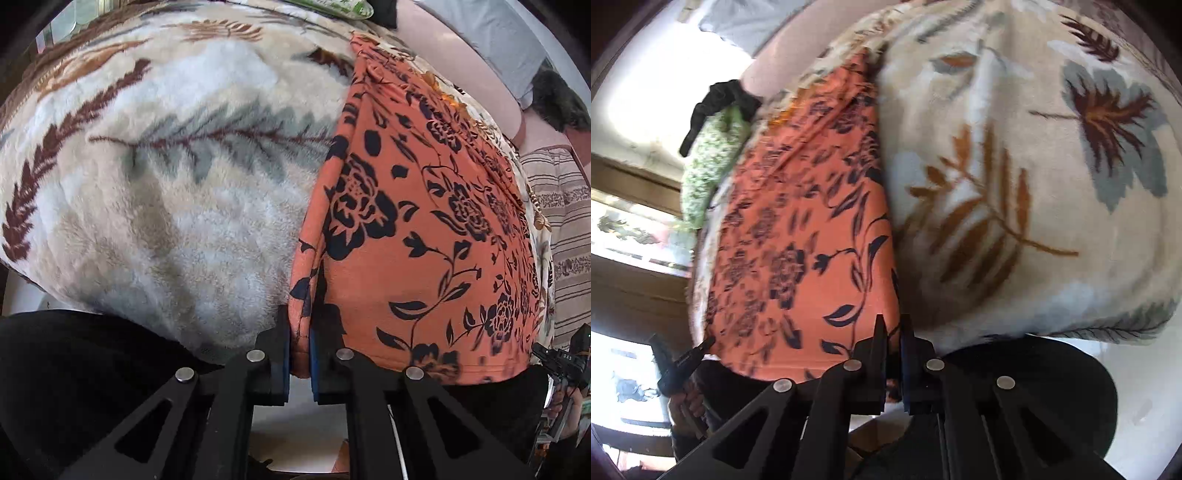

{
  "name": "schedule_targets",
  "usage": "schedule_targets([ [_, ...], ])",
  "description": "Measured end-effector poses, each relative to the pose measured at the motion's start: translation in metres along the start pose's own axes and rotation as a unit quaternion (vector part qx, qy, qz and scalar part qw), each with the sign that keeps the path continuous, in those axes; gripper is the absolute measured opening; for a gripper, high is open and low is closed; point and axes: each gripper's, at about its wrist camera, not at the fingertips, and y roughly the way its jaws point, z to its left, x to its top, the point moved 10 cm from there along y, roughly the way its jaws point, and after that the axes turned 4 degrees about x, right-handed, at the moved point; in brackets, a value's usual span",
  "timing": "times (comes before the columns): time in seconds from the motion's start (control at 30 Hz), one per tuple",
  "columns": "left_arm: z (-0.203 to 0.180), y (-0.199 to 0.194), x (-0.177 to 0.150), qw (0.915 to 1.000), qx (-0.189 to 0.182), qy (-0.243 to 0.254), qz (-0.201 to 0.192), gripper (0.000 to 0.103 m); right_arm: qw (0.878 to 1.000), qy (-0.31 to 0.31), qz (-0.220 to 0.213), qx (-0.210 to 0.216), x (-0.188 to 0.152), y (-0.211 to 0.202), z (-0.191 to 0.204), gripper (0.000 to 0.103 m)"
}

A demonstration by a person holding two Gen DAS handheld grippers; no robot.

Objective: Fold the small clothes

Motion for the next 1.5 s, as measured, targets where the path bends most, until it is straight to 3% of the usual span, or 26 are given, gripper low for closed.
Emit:
schedule_targets([
  [0.03,-0.003,-0.004,0.003,1.0,-0.004,0.0,-0.009,0.01,1.0,0.004,-0.008,0.012,0.002,0.001,0.001,0.009],
  [0.1,-0.011,-0.014,0.01,0.9993,-0.017,0.009,-0.031,0.02,0.998,0.005,-0.024,0.061,0.005,-0.005,0.019,0.009],
  [0.13,-0.013,-0.017,0.012,0.9991,-0.016,0.015,-0.037,0.041,0.997,-0.007,-0.032,0.066,0.007,-0.008,0.026,0.009],
  [0.17,-0.014,-0.019,0.014,0.9988,-0.014,0.02,-0.043,0.059,0.998,-0.023,-0.038,0.054,0.008,-0.011,0.03,0.021],
  [0.2,-0.015,-0.022,0.017,0.9984,-0.011,0.02,-0.052,0.062,0.998,-0.033,-0.04,0.038,0.01,-0.012,0.032,0.047],
  [0.27,-0.015,-0.025,0.021,0.9978,-0.012,0.015,-0.063,0.067,0.997,-0.045,-0.055,0.018,0.013,-0.018,0.036,0.083],
  [0.37,-0.013,-0.014,0.02,0.9985,-0.004,0.016,-0.052,0.072,0.996,-0.069,-0.061,0.022,0.014,-0.019,0.05,0.082],
  [0.5,-0.018,-0.011,0.014,0.9985,-0.002,0.025,-0.047,0.072,0.982,-0.131,-0.12,0.061,0.028,-0.038,0.082,0.081],
  [0.6,-0.018,-0.006,0.012,0.9988,-0.002,0.023,-0.043,0.072,0.985,-0.139,-0.087,0.055,0.032,-0.016,0.083,0.081],
  [0.67,-0.017,-0.001,0.01,0.999,0.001,0.025,-0.037,0.072,0.994,-0.101,-0.026,0.042,0.03,0.017,0.057,0.077],
  [0.7,-0.018,-0.001,0.01,0.9988,0.002,0.029,-0.039,0.072,0.997,-0.071,-0.005,0.033,0.027,0.029,0.045,0.064],
  [0.8,-0.017,-0.001,0.008,0.9984,0.007,0.039,-0.041,0.072,0.995,-0.035,0.0,0.088,0.019,0.015,0.039,0.043],
  [0.9,-0.017,0.0,0.008,0.9983,0.015,0.042,-0.039,0.072,0.995,-0.037,0.039,0.085,0.002,0.021,0.03,0.04],
  [1.03,-0.016,0.0,0.007,0.9983,0.022,0.042,-0.035,0.071,0.99,-0.018,0.032,0.133,-0.002,0.018,0.036,0.038],
  [1.1,-0.014,0.0,0.006,0.9978,0.035,0.047,-0.032,0.064,0.989,-0.029,0.046,0.137,-0.009,0.023,0.045,0.03],
  [1.17,-0.013,0.002,0.006,0.997,0.051,0.048,-0.032,0.053,0.987,-0.026,0.042,0.153,-0.011,0.024,0.051,0.029],
  [1.27,-0.011,0.001,0.006,0.9971,0.053,0.045,-0.03,0.052,0.989,0.004,0.015,0.149,-0.004,0.025,0.044,0.031],
  [1.5,-0.013,0.001,0.004,0.994,0.076,0.07,-0.035,0.053,0.99,0.008,0.027,0.14,-0.002,0.028,0.043,0.032],
])
